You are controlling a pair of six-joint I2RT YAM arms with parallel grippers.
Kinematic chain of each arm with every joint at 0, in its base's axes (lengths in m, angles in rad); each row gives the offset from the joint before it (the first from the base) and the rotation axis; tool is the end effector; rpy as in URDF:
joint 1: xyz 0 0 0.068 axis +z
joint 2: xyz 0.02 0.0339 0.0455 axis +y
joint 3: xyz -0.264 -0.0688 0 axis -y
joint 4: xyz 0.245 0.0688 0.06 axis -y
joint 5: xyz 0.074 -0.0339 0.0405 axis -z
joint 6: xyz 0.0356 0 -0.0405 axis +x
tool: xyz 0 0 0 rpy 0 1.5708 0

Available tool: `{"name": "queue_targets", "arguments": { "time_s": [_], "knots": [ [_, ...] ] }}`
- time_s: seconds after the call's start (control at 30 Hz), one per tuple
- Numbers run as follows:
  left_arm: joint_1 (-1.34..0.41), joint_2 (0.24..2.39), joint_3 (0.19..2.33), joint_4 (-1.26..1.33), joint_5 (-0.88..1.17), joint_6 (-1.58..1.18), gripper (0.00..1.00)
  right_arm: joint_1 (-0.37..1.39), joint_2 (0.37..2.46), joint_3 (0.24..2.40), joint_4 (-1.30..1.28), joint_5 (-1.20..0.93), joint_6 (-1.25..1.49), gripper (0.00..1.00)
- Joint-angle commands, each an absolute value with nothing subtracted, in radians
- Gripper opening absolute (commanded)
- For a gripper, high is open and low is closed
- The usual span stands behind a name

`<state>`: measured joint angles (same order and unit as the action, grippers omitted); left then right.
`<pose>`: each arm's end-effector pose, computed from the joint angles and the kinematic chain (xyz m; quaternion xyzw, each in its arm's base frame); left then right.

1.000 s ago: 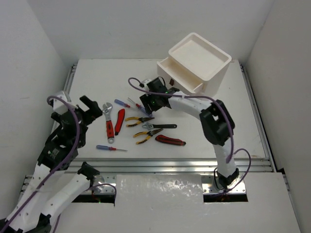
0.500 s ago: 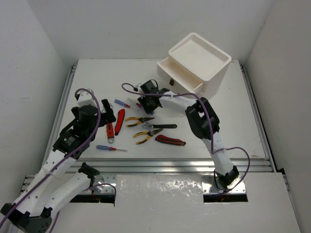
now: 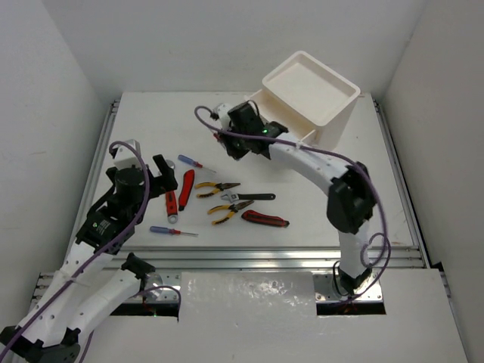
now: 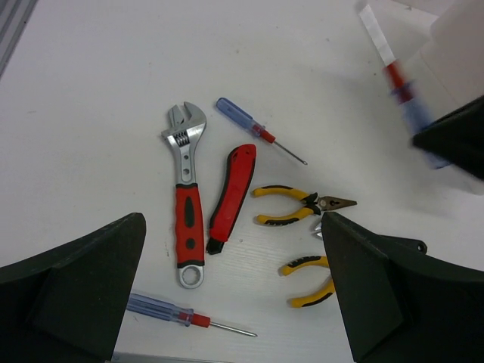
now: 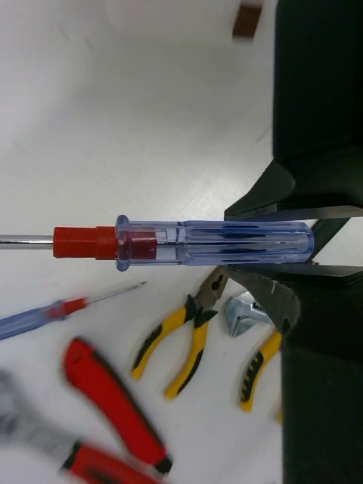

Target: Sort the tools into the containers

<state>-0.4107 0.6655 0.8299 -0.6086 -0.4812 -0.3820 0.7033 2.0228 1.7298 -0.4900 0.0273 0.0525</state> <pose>0.1345 -0.0406 0.3304 -0.1154 0.8229 -0.0144 0.5562 0.3552 0.2999 0.2604 -0.2902 0.8766 0.1299 0.3613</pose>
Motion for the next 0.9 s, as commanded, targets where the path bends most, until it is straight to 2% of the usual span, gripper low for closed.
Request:
{"name": "queue_targets", "arguments": {
  "time_s": [0.0,0.2,0.43,0.57,0.63,0.67,0.73,0.77,0.83,0.87],
  "knots": [
    [-0.400,0.652,0.839,-0.565,-0.479,-0.370,1.00,0.710,1.823,1.738,-0.503,0.095,-0.009,0.07],
    [-0.400,0.663,0.838,-0.560,-0.465,-0.367,1.00,0.663,1.698,1.721,-0.594,0.305,-0.192,0.06],
    [-0.400,0.661,0.836,-0.554,-0.456,-0.364,1.00,0.491,1.680,1.738,-0.600,0.247,-0.225,0.08],
    [-0.400,0.663,0.836,-0.552,-0.451,-0.362,1.00,0.462,1.738,1.769,-0.597,0.242,-0.262,0.11],
    [-0.400,0.661,0.836,-0.552,-0.451,-0.360,1.00,0.454,1.759,1.785,-0.585,0.256,-0.279,0.19],
    [-0.402,0.661,0.836,-0.552,-0.449,-0.360,1.00,0.453,1.779,1.793,-0.589,0.290,-0.282,0.30],
    [-0.400,0.663,0.836,-0.552,-0.446,-0.359,1.00,0.451,1.778,1.801,-0.609,0.290,-0.272,0.45],
    [-0.400,0.663,0.835,-0.552,-0.445,-0.359,1.00,0.449,1.772,1.798,-0.614,0.240,-0.261,0.56],
    [-0.400,0.664,0.835,-0.549,-0.442,-0.357,1.00,0.459,1.735,1.789,-0.607,0.197,-0.219,0.68],
    [-0.400,0.664,0.834,-0.548,-0.442,-0.356,1.00,0.465,1.726,1.792,-0.606,0.174,-0.200,0.71]
  ]
}}
